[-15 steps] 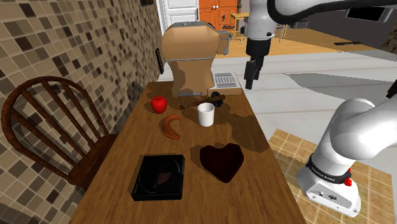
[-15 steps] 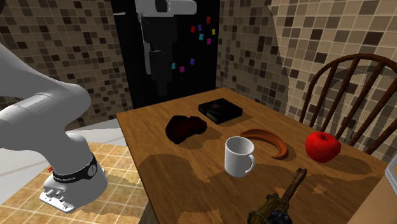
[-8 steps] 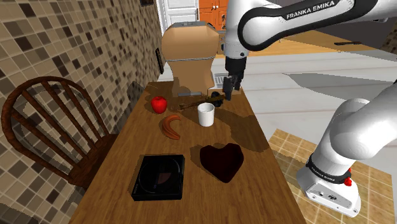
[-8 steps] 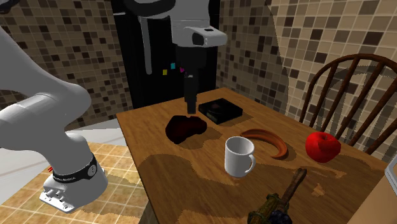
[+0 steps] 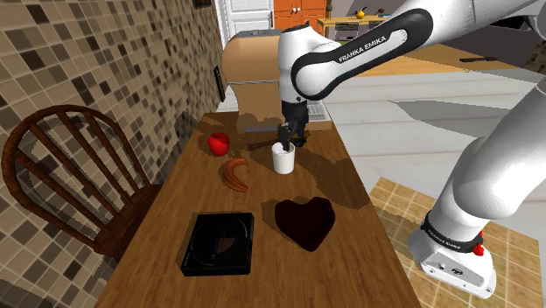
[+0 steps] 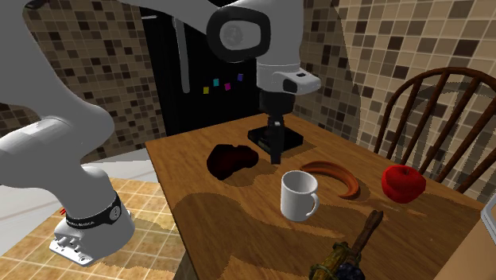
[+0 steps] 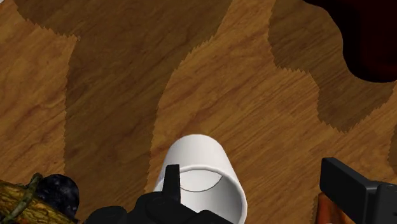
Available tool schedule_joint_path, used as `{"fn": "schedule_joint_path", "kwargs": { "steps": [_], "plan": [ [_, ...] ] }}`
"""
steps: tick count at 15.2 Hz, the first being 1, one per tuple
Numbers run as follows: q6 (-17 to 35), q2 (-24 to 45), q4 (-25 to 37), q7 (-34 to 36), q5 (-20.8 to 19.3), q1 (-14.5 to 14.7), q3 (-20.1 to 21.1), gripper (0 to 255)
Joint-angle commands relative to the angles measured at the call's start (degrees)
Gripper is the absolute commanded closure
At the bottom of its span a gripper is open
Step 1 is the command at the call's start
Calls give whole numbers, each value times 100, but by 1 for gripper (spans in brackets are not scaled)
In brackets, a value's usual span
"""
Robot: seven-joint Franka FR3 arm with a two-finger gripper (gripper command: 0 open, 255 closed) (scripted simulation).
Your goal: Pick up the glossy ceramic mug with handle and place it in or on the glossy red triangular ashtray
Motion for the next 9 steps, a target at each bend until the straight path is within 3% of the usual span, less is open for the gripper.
{"fn": "schedule_joint_path", "kwargs": {
  "steps": [1, 5, 9],
  "plan": [
    [276, 452, 190, 201, -157, -21, 73, 0],
    [651, 1352, 711, 618, -539, -14, 141, 0],
    [940, 1520, 583, 666, -610, -9, 125, 0]
  ]
}}
